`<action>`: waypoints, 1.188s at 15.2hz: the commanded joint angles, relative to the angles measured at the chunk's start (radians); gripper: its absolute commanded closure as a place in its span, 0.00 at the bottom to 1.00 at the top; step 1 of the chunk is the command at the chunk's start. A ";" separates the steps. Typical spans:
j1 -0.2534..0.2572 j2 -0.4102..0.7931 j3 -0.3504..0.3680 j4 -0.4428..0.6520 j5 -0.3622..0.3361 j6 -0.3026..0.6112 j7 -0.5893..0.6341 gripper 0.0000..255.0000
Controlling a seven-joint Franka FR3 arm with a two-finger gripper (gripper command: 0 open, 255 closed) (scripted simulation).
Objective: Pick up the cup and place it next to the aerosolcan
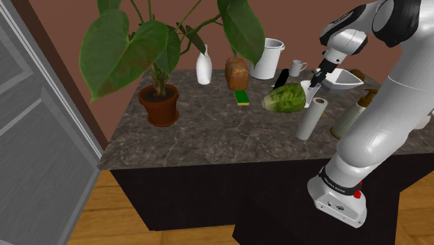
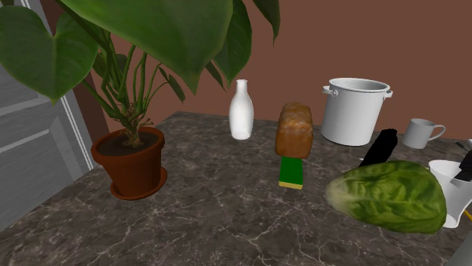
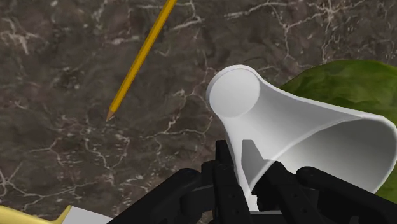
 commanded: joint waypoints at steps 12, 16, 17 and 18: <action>-0.001 -0.012 -0.004 0.017 -0.016 -0.028 0.009 0.00; -0.009 -0.040 -0.015 0.084 -0.050 -0.113 0.032 0.00; -0.009 -0.040 -0.015 0.084 -0.050 -0.113 0.032 0.00; -0.009 -0.040 -0.015 0.084 -0.050 -0.113 0.032 0.00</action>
